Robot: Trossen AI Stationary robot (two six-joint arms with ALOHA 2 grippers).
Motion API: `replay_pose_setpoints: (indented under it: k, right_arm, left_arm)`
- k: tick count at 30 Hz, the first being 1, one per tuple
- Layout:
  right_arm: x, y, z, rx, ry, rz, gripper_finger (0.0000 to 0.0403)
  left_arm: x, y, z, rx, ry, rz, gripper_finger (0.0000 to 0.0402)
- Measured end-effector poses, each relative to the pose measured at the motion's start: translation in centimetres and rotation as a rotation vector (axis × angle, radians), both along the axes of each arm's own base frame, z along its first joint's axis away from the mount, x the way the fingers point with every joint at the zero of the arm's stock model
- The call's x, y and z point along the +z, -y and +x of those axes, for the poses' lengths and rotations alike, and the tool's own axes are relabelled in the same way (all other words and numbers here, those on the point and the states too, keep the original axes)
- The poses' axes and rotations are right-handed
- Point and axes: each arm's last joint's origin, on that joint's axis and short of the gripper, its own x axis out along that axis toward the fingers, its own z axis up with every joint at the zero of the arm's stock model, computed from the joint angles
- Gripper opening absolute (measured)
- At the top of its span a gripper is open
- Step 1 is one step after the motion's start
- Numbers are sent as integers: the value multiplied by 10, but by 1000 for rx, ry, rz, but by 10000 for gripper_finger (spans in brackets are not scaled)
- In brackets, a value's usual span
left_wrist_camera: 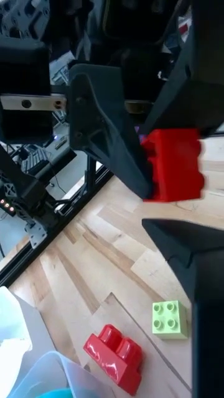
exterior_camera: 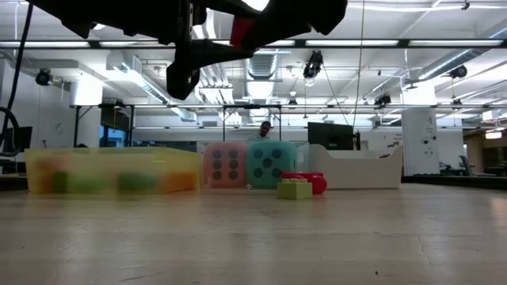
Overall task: Pick & Place Toys
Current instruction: Put the red game piece into the yellow bin
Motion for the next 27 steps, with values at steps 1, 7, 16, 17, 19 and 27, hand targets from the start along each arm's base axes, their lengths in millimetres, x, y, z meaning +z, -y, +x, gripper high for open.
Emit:
replay_pose_setpoints:
  k: [1,7,16,17,19,27]
  right_arm:
    - [0,0,2,5,3,-7,86]
    - [-4,1,4,-47,20,-68,86]
    - [-3,0,5,-51,43,-38,116]
    - [-3,0,5,-53,50,-31,135]
    - [-2,0,5,-53,54,-28,174]
    - [-1,0,5,-48,54,-23,270]
  left_arm:
    - [0,0,0,-3,1,0,199]
    - [1,1,0,-32,12,7,130]
    - [1,1,0,-39,8,12,147]
    - [1,1,0,-46,7,17,149]
    - [1,1,0,-51,4,22,145]
    - [-1,1,-1,-57,-10,45,128]
